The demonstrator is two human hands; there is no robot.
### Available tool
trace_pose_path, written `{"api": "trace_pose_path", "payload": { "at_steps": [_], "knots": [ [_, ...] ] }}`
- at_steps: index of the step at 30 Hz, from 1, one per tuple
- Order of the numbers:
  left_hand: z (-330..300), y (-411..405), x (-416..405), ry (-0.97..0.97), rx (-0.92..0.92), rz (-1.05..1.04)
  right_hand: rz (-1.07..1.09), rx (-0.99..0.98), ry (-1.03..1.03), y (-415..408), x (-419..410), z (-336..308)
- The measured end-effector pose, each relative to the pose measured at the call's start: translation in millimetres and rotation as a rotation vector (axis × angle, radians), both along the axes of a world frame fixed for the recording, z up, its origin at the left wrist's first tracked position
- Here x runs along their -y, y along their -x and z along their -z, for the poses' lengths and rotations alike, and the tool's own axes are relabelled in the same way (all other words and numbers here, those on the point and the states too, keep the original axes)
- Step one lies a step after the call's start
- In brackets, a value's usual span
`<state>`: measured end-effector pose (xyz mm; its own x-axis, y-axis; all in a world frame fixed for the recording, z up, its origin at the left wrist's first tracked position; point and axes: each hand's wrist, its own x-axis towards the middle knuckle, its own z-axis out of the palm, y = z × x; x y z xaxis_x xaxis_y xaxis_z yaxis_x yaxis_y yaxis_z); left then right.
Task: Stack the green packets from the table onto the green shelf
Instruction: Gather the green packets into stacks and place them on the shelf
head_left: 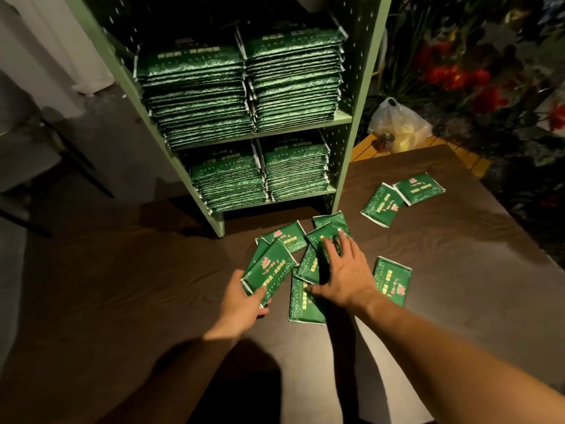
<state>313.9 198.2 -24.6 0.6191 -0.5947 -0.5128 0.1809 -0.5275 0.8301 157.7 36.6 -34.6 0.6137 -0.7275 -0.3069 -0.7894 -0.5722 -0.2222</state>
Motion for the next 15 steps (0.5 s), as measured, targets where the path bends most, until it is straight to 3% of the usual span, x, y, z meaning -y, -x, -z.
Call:
{"api": "trace_pose_path", "payload": {
  "at_steps": [5,15],
  "knots": [
    [2.4,-3.0,-1.2,-0.041,-0.017,0.003,-0.088,-0.148,0.022,-6.1,-2.9,7.0],
    [7.1,-1.1,-5.9,-0.047,-0.019,-0.008,-0.154,-0.039,0.154,21.2,-10.8,-6.8]
  ]
}}
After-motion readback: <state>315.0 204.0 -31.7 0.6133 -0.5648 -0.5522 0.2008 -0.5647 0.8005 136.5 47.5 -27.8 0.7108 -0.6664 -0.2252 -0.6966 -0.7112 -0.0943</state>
